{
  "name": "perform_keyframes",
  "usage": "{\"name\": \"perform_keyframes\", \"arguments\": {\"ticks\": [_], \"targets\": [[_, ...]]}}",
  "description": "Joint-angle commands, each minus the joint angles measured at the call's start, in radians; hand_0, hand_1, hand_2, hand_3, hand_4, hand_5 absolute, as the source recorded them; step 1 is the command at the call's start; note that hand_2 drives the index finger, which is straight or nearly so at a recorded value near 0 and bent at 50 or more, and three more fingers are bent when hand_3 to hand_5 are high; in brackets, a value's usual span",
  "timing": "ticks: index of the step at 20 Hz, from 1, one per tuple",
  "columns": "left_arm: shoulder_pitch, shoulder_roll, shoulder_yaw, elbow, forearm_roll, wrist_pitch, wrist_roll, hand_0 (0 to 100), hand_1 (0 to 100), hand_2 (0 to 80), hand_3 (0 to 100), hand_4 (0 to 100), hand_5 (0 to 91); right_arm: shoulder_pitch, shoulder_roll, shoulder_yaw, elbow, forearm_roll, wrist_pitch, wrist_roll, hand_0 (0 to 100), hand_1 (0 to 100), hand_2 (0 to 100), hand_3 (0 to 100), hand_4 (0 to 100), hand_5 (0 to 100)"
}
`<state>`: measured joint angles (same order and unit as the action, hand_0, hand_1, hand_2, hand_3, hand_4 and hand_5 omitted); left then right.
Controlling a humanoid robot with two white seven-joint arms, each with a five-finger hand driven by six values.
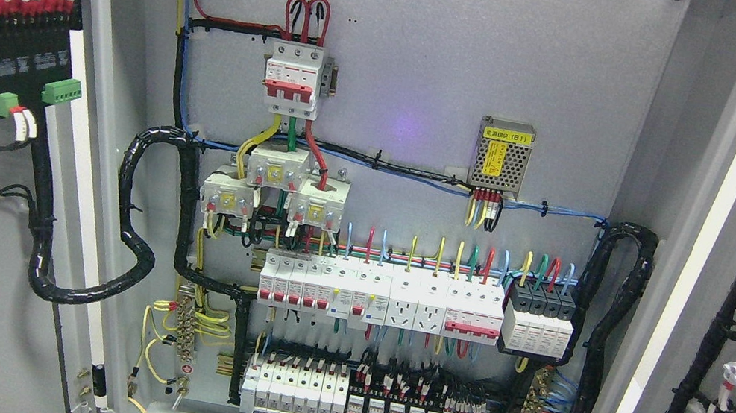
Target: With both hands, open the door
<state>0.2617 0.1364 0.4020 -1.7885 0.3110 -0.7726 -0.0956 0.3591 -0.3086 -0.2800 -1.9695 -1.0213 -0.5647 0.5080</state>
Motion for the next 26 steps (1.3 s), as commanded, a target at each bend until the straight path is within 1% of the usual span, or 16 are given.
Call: {"name": "perform_keyframes", "arguments": {"ticks": [1, 3, 6, 8, 11, 14, 18, 19, 21, 23, 26], "targets": [[-0.180, 0.238, 0.138, 0.412, 0.051, -0.875, 0.001, 0, 0, 0.0, 0, 0, 0.0, 0.009, -0.007, -0.064, 0.024, -0.023, 0.000, -0.005, 0, 0, 0, 0, 0, 0], [-0.245, 0.281, 0.143, 0.503, 0.051, -0.875, 0.001, 0, 0, 0.0, 0, 0, 0.0, 0.009, -0.007, -0.073, 0.026, -0.023, 0.000, -0.005, 0, 0, 0, 0, 0, 0], [-0.308, 0.341, 0.164, 0.601, 0.059, -0.876, 0.001, 0, 0, 0.0, 0, 0, 0.0, 0.012, -0.007, -0.082, 0.032, -0.023, 0.000, -0.005, 0, 0, 0, 0, 0, 0], [-0.335, 0.373, 0.195, 0.652, 0.066, -0.876, 0.001, 0, 0, 0.0, 0, 0, 0.0, 0.021, -0.007, -0.091, 0.038, -0.023, 0.000, -0.005, 0, 0, 0, 0, 0, 0], [-0.341, 0.399, 0.198, 0.676, 0.079, -0.876, 0.001, 0, 0, 0.0, 0, 0, 0.0, 0.027, -0.007, -0.096, 0.061, -0.023, -0.001, -0.005, 0, 0, 0, 0, 0, 0], [-0.340, 0.397, 0.195, 0.670, 0.083, -0.876, 0.001, 0, 0, 0.0, 0, 0, 0.0, 0.035, -0.009, -0.097, 0.084, -0.023, -0.001, -0.005, 0, 0, 0, 0, 0, 0], [-0.311, 0.381, 0.167, 0.606, 0.079, -0.876, 0.002, 0, 0, 0.0, 0, 0, 0.0, 0.035, -0.009, -0.099, 0.110, -0.025, -0.001, -0.005, 0, 0, 0, 0, 0, 0], [-0.296, 0.367, 0.155, 0.575, 0.080, -0.876, 0.007, 0, 0, 0.0, 0, 0, 0.0, 0.035, -0.007, -0.100, 0.113, -0.025, -0.003, -0.005, 0, 0, 0, 0, 0, 0], [-0.266, 0.345, 0.130, 0.499, 0.080, -0.876, 0.036, 0, 0, 0.0, 0, 0, 0.0, 0.037, -0.007, -0.108, 0.118, -0.025, -0.003, -0.005, 0, 0, 0, 0, 0, 0], [-0.227, 0.330, 0.060, 0.407, 0.079, -0.876, 0.066, 0, 0, 0.0, 0, 0, 0.0, 0.037, -0.007, -0.110, 0.121, -0.025, -0.003, -0.005, 0, 0, 0, 0, 0, 0], [-0.187, 0.290, -0.041, 0.272, 0.071, -0.876, 0.068, 0, 0, 0.0, 0, 0, 0.0, 0.038, -0.007, -0.114, 0.121, -0.026, -0.003, -0.005, 0, 0, 0, 0, 0, 0]]}}
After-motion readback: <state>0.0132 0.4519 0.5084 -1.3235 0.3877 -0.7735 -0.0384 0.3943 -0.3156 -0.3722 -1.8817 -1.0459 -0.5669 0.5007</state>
